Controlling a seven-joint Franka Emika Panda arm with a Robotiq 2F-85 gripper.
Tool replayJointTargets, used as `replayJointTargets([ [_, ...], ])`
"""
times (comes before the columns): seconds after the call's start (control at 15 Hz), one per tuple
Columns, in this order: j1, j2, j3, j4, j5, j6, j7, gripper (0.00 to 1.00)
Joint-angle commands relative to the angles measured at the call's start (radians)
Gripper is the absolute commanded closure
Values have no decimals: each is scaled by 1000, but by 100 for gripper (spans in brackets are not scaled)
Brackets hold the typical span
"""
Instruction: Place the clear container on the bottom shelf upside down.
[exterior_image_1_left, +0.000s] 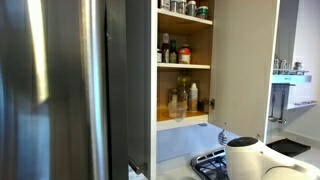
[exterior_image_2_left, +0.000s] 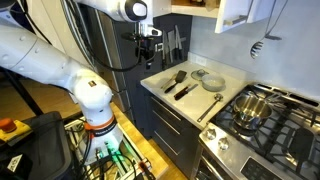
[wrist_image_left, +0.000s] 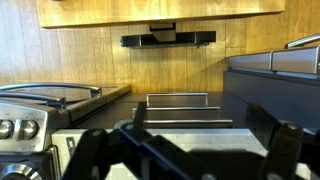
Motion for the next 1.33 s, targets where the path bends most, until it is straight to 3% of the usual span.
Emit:
replayJointTargets([
  [0.0, 4, 15, -14, 71, -72, 27, -63, 0],
  [0.73, 44, 69, 14, 300, -357, 278, -318, 0],
  [0.8, 68, 79, -5, 315, -335, 287, -367, 0],
  [0.87, 51, 55, 5, 288, -322, 265, -302, 0],
  [1.27, 65, 76, 1, 317, -322, 274, -347, 0],
])
